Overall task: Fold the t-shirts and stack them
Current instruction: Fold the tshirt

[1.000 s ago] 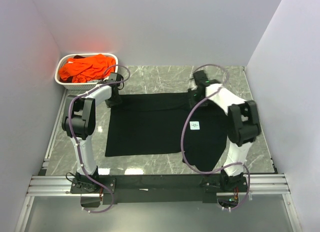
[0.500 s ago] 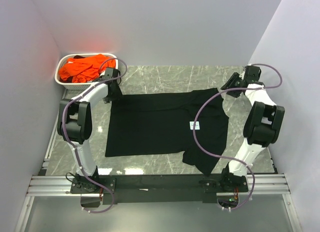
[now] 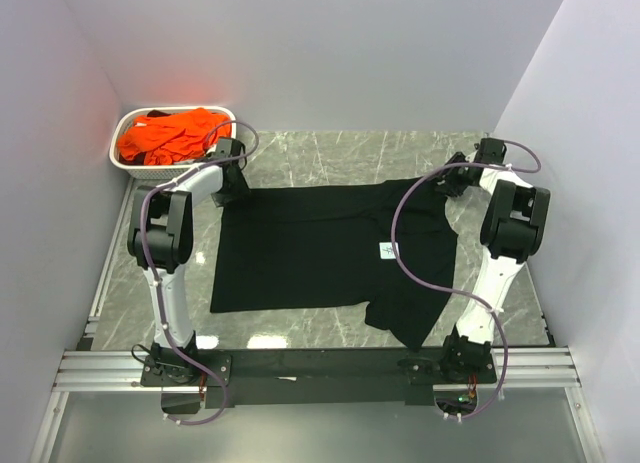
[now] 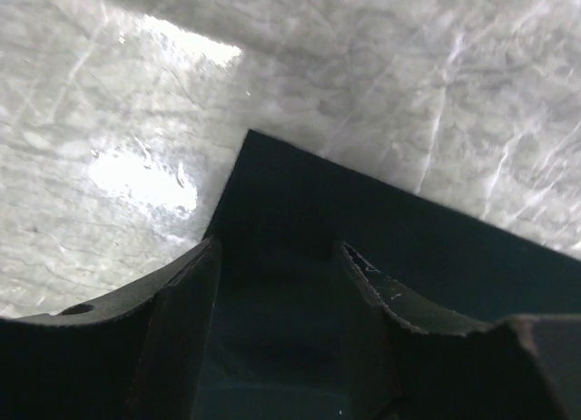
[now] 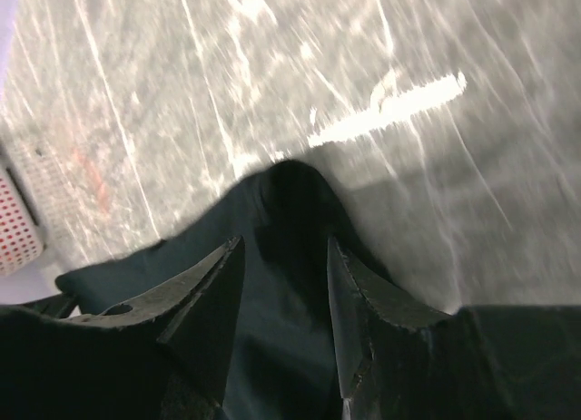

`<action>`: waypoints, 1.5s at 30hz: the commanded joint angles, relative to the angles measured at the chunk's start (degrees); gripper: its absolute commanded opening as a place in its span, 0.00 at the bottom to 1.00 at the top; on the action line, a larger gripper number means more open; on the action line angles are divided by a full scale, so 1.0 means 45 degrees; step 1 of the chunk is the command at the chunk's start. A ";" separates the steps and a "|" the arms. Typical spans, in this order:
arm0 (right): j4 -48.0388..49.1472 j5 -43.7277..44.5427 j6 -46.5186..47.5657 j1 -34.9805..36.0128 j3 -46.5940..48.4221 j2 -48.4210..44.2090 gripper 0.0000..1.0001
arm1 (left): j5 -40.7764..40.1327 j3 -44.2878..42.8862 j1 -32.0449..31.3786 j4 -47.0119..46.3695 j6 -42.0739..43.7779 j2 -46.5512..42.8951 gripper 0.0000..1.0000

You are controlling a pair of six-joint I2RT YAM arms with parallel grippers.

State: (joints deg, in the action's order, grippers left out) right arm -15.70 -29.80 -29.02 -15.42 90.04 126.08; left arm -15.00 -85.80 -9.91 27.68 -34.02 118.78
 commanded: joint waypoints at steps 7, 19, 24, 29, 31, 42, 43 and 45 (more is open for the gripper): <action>0.0599 -0.1033 -0.0642 -0.0108 0.1222 0.0907 0.42 | 0.0365 0.0179 0.0503 0.0079 -0.0701 0.0108 0.57; 0.2044 -0.0643 -0.2067 -0.1065 0.0284 0.0498 0.01 | 0.0463 0.0415 0.0699 0.0586 -0.1306 0.0303 0.56; 0.2201 -0.0818 -0.2107 -0.1085 0.0303 0.0536 0.05 | 0.0580 0.0473 0.0816 0.0646 -0.1541 0.0420 0.55; 0.1792 -0.0760 -0.1835 -0.1085 0.0557 0.0751 0.19 | 0.0678 0.0414 0.0816 0.0665 -0.1600 0.0382 0.57; 0.1422 -0.0663 -0.1620 -0.1085 0.0694 0.0558 0.27 | 0.0697 0.0356 0.0816 0.0568 -0.1503 0.0188 0.59; -0.0533 0.2362 0.0646 -0.0208 -0.0534 -0.2858 0.51 | 0.0659 0.0530 0.0445 0.0820 -0.1248 -0.1374 0.83; -0.0708 0.2810 0.0802 0.0161 -0.1058 -0.3597 0.51 | 0.0620 0.0589 0.0387 0.0860 -0.1268 -0.1821 0.84; -0.0904 0.4075 0.1309 0.0787 -0.1569 -0.4304 0.51 | 0.0542 0.0842 0.0269 0.0918 -0.1268 -0.2273 0.89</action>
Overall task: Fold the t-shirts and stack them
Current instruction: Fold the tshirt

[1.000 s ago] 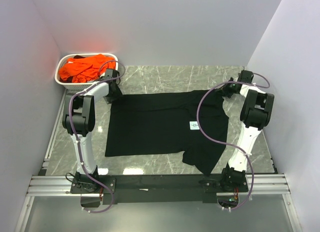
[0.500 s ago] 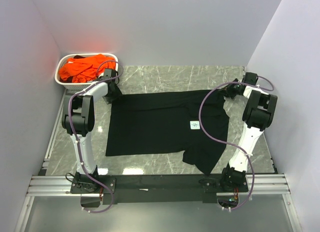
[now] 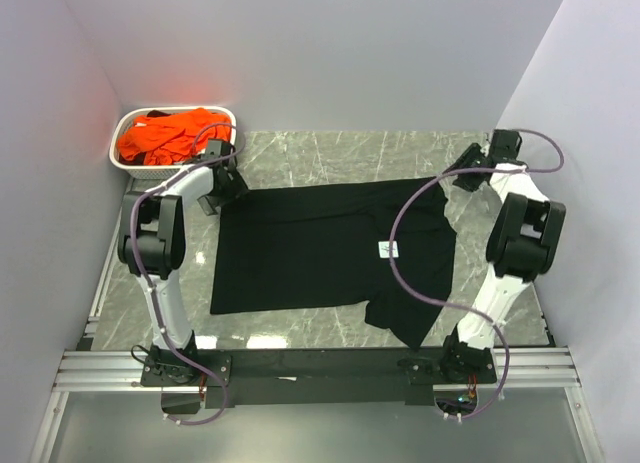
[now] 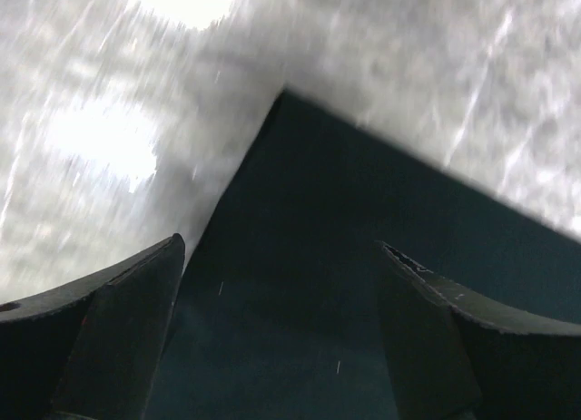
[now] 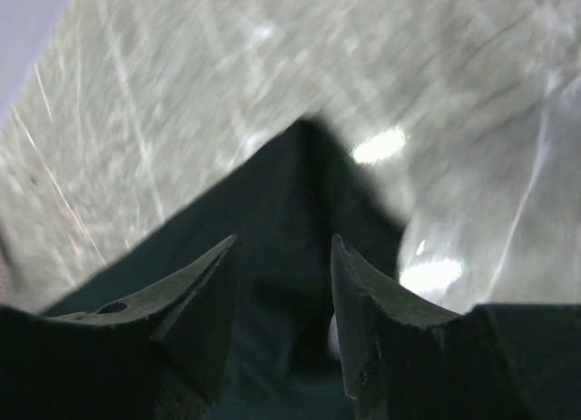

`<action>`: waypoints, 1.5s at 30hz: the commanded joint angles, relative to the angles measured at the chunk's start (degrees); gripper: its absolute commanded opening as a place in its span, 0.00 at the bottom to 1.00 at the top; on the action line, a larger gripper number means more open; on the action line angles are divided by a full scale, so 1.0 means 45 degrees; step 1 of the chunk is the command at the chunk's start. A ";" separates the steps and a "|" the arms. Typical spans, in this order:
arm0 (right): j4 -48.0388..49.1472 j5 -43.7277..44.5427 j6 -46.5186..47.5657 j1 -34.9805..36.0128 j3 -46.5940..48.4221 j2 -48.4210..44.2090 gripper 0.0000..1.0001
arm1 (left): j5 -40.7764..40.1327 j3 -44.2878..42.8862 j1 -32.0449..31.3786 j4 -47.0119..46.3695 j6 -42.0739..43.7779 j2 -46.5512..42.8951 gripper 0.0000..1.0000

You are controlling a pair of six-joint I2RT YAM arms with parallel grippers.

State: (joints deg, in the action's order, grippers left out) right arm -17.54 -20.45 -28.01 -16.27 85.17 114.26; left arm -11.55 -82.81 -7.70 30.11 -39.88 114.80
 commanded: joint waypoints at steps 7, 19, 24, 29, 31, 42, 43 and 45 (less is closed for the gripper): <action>-0.0907 0.4503 0.2025 0.4394 -0.3685 -0.4722 0.46 | -0.0479 0.1582 -0.0397 0.0790 0.0228 -0.4336 0.89; -0.1433 0.6476 0.2006 0.8537 -0.4025 -0.3441 0.36 | -0.1320 0.6094 -0.0944 0.0030 0.1361 -0.9474 0.87; -0.1844 0.7355 0.1947 0.9045 -0.3108 -0.2462 0.36 | -0.1398 0.7325 -0.0964 -0.0888 0.1479 -1.0199 0.87; -0.2449 0.8331 0.1518 0.9475 -0.2657 -0.1641 0.35 | -0.1417 0.7328 -0.0944 -0.1007 0.1518 -0.9732 0.86; -0.2624 0.8839 0.1323 0.9553 -0.2598 -0.1505 0.34 | -0.1437 0.7269 -0.0944 -0.1065 0.1596 -0.9575 0.86; -0.2723 0.9505 0.1224 0.9651 -0.2774 -0.1134 0.32 | -0.1261 0.7171 -0.0963 -0.1085 0.1655 -0.9282 0.86; -0.2704 0.9485 0.1282 0.9651 -0.2754 -0.1075 0.32 | -0.1261 0.7190 -0.0944 -0.1085 0.1655 -0.9281 0.86; -0.2626 0.9330 0.1283 0.9671 -0.2754 -0.0957 0.32 | -0.1300 0.7210 -0.0944 -0.1085 0.1655 -0.9262 0.85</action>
State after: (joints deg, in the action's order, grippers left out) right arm -29.54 19.99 -21.63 26.87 71.26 108.92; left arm -16.91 -49.50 -11.84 27.00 -33.58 73.03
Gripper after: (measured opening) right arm 0.323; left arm 0.855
